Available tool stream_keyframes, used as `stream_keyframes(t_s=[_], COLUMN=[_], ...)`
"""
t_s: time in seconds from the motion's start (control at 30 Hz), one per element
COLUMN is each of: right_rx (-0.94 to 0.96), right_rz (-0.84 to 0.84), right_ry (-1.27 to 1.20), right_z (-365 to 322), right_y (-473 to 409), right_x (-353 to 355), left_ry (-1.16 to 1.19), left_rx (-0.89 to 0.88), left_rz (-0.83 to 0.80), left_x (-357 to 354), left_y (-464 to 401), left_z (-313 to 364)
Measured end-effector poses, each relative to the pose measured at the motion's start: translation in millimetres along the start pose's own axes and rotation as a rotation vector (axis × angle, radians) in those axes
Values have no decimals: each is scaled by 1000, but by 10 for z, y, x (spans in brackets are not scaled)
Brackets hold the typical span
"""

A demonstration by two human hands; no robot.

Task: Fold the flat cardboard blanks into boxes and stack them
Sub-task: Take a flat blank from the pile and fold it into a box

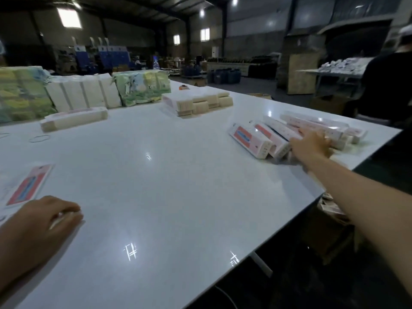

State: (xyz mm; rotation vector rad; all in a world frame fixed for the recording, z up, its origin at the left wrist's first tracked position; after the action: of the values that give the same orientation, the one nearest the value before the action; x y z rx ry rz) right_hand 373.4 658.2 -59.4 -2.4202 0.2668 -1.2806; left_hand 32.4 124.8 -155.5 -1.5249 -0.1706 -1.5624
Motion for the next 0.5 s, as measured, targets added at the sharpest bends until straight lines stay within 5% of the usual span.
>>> stream_keyframes(t_s=[0.1, 0.23, 0.4, 0.5], right_rx=[3, 324, 907, 1133], right_rz=[36, 100, -224, -425], right_ry=[-25, -291, -574, -511], right_z=[-119, -924, -2000, -2254], right_y=[4, 336, 1811, 2700], right_x=[98, 377, 412, 224], left_ry=[38, 109, 103, 142], left_rx=[-53, -16, 59, 84], left_rz=[72, 102, 113, 96], left_x=[325, 645, 696, 708], left_y=[20, 107, 187, 213], left_z=[554, 1078, 1130, 1073])
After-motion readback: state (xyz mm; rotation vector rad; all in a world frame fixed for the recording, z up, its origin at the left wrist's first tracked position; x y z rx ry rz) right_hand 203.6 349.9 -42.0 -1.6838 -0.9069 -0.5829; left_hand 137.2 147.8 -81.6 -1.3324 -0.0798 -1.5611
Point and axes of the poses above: each hand's wrist, its own y-axis away from the middle knuckle, its own x-axis out of the back of the hand, z = x × y, the point moved 2 cm from there along -y, towards the middle knuckle, and after that the axes turned 11 degrees about z, right-handed, at the moved point
